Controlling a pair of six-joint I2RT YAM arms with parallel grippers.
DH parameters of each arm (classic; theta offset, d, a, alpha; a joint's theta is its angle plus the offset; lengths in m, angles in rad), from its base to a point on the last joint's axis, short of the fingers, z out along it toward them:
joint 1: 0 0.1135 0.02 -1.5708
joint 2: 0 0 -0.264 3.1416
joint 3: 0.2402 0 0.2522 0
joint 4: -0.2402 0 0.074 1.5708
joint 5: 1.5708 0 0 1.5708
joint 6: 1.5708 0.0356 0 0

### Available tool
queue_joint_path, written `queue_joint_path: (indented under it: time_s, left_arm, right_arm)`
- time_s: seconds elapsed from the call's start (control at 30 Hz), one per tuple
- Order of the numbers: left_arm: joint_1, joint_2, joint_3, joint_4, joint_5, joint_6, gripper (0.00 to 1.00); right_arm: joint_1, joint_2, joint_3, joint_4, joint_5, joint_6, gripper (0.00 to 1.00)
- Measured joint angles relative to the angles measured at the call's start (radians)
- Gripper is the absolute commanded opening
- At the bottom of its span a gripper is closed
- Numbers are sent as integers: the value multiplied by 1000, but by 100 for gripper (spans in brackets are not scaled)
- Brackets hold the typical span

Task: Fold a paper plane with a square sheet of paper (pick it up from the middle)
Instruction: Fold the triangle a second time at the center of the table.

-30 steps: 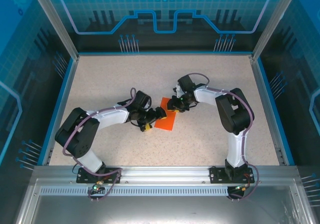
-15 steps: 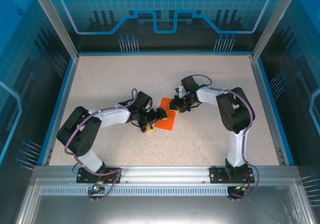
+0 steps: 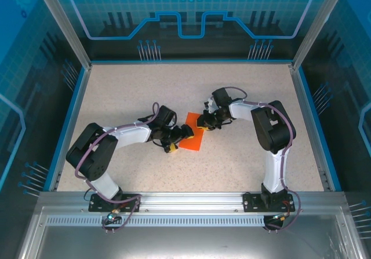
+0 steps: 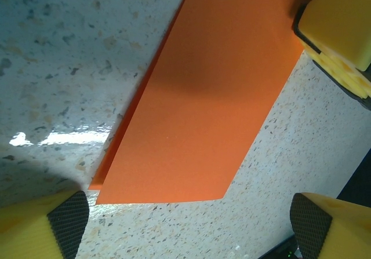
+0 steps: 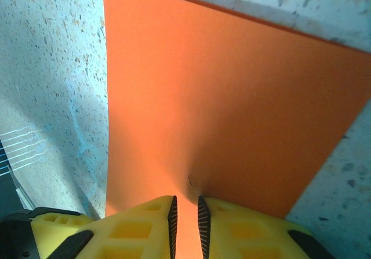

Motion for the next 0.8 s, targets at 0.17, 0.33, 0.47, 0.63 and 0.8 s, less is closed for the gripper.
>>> queue_joint_path:
  time_s: [0.17,0.33,0.47,0.63,0.8]
  left_arm:
    - [0,1,5,14,0,0,92]
    - [0,2,5,23,0,0,92]
    - [0,2,5,22,-1,0,92]
    - [0,4,5,26,0,-2,89]
    - [0,4,5,69,13,-3,81]
  right_arm:
    - [-4,3,0,2,-11,0,21]
    - [-4,4,0,2,-13,0,21]
    - [-5,5,0,2,-13,0,20]
    - [-6,5,0,2,-16,0,20]
    - [-7,6,0,2,-16,0,20]
